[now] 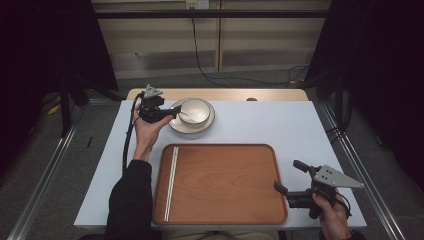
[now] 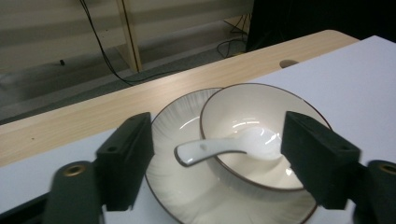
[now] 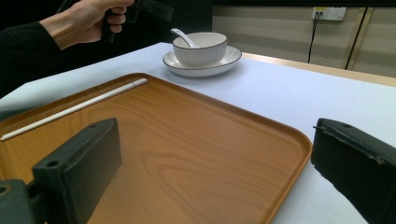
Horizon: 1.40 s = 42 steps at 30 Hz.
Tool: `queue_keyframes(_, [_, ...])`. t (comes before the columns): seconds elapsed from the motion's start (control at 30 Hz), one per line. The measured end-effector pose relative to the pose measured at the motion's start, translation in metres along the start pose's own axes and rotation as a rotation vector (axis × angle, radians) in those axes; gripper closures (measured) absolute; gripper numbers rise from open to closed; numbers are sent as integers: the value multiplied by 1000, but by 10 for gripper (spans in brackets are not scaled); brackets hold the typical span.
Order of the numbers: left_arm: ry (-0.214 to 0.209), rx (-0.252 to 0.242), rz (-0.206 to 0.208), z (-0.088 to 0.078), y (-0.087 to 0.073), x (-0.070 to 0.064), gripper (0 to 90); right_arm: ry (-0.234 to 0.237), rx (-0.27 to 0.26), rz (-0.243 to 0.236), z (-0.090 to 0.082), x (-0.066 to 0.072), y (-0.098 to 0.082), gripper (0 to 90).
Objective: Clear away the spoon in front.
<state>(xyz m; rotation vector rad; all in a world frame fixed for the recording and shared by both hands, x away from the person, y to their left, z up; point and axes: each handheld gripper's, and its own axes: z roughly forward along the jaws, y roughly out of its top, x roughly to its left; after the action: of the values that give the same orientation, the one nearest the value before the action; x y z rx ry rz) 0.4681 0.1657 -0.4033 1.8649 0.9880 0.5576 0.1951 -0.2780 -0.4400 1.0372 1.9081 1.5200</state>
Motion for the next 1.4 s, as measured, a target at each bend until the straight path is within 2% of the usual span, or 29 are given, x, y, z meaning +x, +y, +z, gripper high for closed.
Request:
queue_keyframes(0.07, [12, 11, 15, 6, 3, 3, 292, 1, -1, 7, 1, 0, 0, 14])
queue_keyframes(0.13, [-5, 5, 9, 12, 5, 8, 333, 4, 0, 5, 1, 0, 0, 14])
queue_keyframes(0.23, [11, 18, 16, 23, 6, 15, 366, 6, 1, 3, 1, 0, 0, 14])
queue_keyframes(0.27, [17, 41, 15, 26, 6, 17, 397, 5, 0, 3, 1, 1, 0, 15])
queue_keyframes(0.3, [4, 38, 1, 30, 5, 20, 422, 8, 1, 6, 1, 1, 0, 15])
queue_keyframes(0.37, [-5, 53, -1, 35, 4, 23, 480, 8, 0, 4, 1, 1, 0, 14])
queue_keyframes(0.5, [-20, 60, 16, 43, 4, 22, 535, 11, 2, 5, 1, 1, 0, 14])
queue_keyframes(0.57, [-34, 62, 12, 46, 5, 18, 547, 12, 3, 8, 1, 1, 0, 15])
queue_keyframes(0.63, [-76, 85, 40, 48, 5, 15, 558, 10, 2, 5, 1, 1, 0, 15])
queue_keyframes(0.67, [-86, 96, 37, 49, 4, 11, 559, 10, 2, 4, 1, 1, 0, 15])
queue_keyframes(0.7, [-86, 129, 74, 49, 4, 10, 559, 11, 2, 4, 1, 1, 0, 15])
queue_keyframes(0.73, [-80, 113, 66, 52, 2, 7, 555, 11, 1, 3, 1, 1, 0, 14])
queue_keyframes(0.77, [-81, 143, 89, 51, 2, 8, 541, 11, 2, 6, 1, 1, 0, 15])
queue_keyframes(0.8, [-86, 139, 82, 53, 1, 7, 522, 11, 2, 7, 1, 1, 0, 15])
queue_keyframes(0.87, [-76, 161, 96, 54, 1, 6, 473, 14, 4, 8, 1, 1, 0, 14])
queue_keyframes(0.93, [-90, 150, 92, 56, 0, 4, 460, 13, 4, 7, 1, 1, 0, 14])
queue_keyframes(1.03, [-95, 192, 140, 57, 1, 3, 419, 15, 8, 4, 2, 0, -1, 14])
queue_keyframes(1.07, [-86, 198, 123, 58, 1, 1, 398, 14, 9, 1, 2, 0, -1, 15])
queue_keyframes(1.1, [-86, 198, 123, 59, 0, 0, 384, 14, 9, 2, 2, 0, -1, 14])
queue_keyframes(1.13, [-78, 230, 156, 60, 0, 1, 367, 15, 9, 4, 2, 0, -1, 14])
queue_keyframes(1.2, [-85, 255, 174, 63, -2, 1, 343, 11, 9, 6, 1, 0, -1, 15])
queue_keyframes(1.3, [-89, 265, 173, 62, -2, 4, 322, 13, 12, 7, 1, 0, -1, 14])
queue_keyframes(1.37, [-83, 280, 205, 63, -1, 2, 322, 15, 13, 10, 2, 0, -1, 14])
queue_keyframes(1.4, [-87, 251, 182, 62, 0, 1, 323, 15, 13, 10, 2, 0, -1, 14])
